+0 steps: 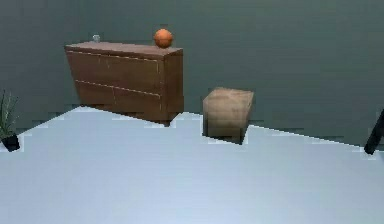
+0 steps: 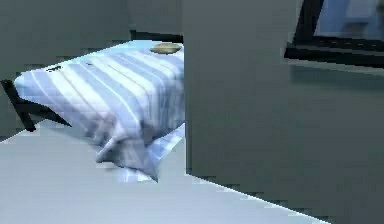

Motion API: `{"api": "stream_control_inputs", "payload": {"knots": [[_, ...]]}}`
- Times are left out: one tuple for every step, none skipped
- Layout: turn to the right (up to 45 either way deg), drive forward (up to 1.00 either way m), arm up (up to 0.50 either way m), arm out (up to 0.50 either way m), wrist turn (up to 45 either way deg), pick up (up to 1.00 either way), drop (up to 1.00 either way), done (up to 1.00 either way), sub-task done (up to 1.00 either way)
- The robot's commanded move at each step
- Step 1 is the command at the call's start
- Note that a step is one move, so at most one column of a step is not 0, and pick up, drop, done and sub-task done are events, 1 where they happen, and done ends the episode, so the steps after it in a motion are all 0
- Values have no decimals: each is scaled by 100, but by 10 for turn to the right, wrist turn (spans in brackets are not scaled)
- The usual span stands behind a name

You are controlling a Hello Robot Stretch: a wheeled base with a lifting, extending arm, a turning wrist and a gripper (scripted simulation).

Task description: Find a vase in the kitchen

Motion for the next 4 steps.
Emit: {"api": "stream_control_inputs", "payload": {"knots": [[-450,0,0,0,0,0,0,0,0],[-390,0,0,0,0,0,0,0,0],[0,100,0,0,0,0,0,0,0],[-120,0,0,0,0,0,0,0,0]]}}
